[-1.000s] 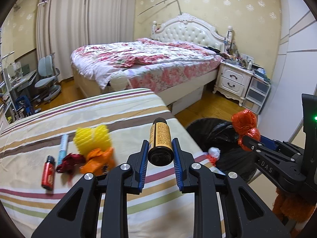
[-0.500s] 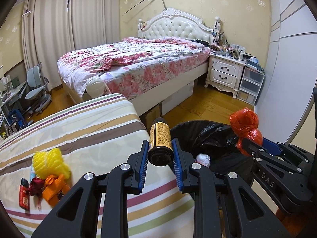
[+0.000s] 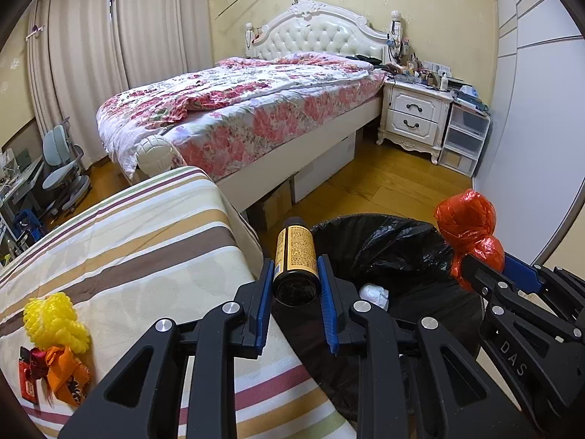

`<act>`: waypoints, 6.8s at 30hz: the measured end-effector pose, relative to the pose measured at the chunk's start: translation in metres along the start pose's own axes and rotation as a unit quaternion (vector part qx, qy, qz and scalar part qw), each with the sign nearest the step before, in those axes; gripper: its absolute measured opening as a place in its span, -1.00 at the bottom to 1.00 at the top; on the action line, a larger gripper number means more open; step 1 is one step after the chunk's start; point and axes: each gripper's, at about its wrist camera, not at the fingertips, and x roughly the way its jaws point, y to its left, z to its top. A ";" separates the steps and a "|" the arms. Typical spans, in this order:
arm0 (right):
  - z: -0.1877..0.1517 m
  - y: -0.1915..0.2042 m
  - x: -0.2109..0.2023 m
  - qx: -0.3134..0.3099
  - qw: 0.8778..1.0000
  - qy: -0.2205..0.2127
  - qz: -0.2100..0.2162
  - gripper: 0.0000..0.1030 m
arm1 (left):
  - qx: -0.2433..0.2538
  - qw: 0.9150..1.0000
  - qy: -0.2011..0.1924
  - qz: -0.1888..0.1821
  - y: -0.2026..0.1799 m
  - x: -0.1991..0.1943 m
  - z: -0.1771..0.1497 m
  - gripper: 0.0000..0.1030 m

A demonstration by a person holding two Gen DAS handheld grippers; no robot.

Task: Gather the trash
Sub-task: 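Drop the orange bag into the bin with right while left drops the can, then move both open grippers back over the remaining items on the bed, then close the right gripper on the orange bag while left grasps the red spray can, then drop the orange bag into the bin with right while left drops the spray can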

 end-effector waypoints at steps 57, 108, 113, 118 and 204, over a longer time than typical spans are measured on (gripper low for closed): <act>-0.035 0.133 -0.043 -0.084 0.992 0.008 0.089 0.27 | -0.121 0.981 0.006 0.154 0.166 -0.108 -0.084 0.39; -0.067 0.255 -0.041 -0.181 0.969 0.069 0.155 -0.20 | -0.203 0.957 0.033 0.204 0.270 -0.129 -0.137 0.39; -0.065 0.242 -0.037 -0.175 0.972 0.066 0.145 -0.20 | -0.207 0.960 0.039 0.184 0.266 -0.121 -0.133 0.39; -0.062 0.232 -0.034 -0.169 0.973 0.065 0.144 -0.20 | -0.199 0.963 0.058 0.170 0.264 -0.105 -0.132 0.24; 0.004 -0.002 0.003 -0.024 1.000 0.005 0.001 -0.20 | -0.002 1.000 -0.009 0.025 -0.003 0.000 -0.001 -0.52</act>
